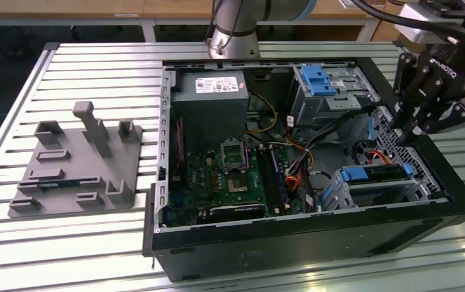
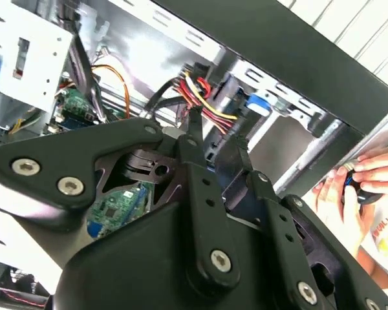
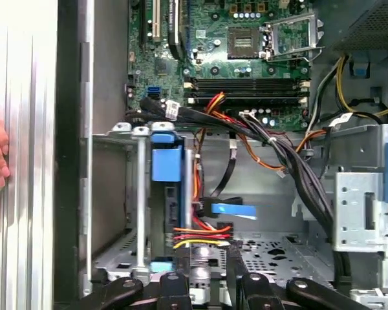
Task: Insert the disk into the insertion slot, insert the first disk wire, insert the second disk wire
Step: 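Insert the second disk wire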
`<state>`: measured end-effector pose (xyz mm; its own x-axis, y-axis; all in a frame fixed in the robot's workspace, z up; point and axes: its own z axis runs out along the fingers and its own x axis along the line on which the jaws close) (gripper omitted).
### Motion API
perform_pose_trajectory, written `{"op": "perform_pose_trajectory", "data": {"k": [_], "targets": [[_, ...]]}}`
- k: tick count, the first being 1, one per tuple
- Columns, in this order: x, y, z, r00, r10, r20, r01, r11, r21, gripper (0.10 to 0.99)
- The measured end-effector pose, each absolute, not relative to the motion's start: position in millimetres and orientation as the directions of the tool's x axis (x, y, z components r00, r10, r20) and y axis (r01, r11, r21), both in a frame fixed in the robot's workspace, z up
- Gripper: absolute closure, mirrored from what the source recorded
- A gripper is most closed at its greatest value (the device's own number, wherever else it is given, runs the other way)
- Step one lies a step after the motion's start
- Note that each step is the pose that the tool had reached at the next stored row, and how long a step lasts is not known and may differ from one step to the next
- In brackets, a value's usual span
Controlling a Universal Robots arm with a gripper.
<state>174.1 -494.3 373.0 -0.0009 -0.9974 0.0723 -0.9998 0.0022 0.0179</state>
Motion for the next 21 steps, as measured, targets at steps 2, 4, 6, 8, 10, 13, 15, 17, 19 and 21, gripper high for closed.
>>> {"op": "perform_pose_trajectory", "data": {"k": [2,4,6,8,10,13,15,17,19,21], "targets": [[173,-463,371,-0.001,-0.994,0.112,-1.000,0.003,0.018,0.729],[169,-456,370,-0.001,-0.990,0.138,-1.000,0.003,0.018,0.729],[164,-453,370,-0.001,-0.987,0.163,-1.000,0.004,0.020,0.729],[158,-450,370,0.000,-0.982,0.187,-1.000,0.004,0.021,0.729],[153,-447,369,0.000,-0.977,0.211,-1.000,0.005,0.023,0.729],[146,-443,369,0.000,-0.966,0.257,-1.000,0.006,0.024,0.729],[143,-441,368,0.000,-0.960,0.278,-1.000,0.007,0.024,0.729],[142,-440,366,0.000,-0.956,0.293,-1.000,0.007,0.024,0.729],[141,-438,364,0.000,-0.953,0.302,-1.000,0.007,0.023,0.729],[141,-438,361,0.000,-0.951,0.310,-1.000,0.007,0.023,0.729]]}}
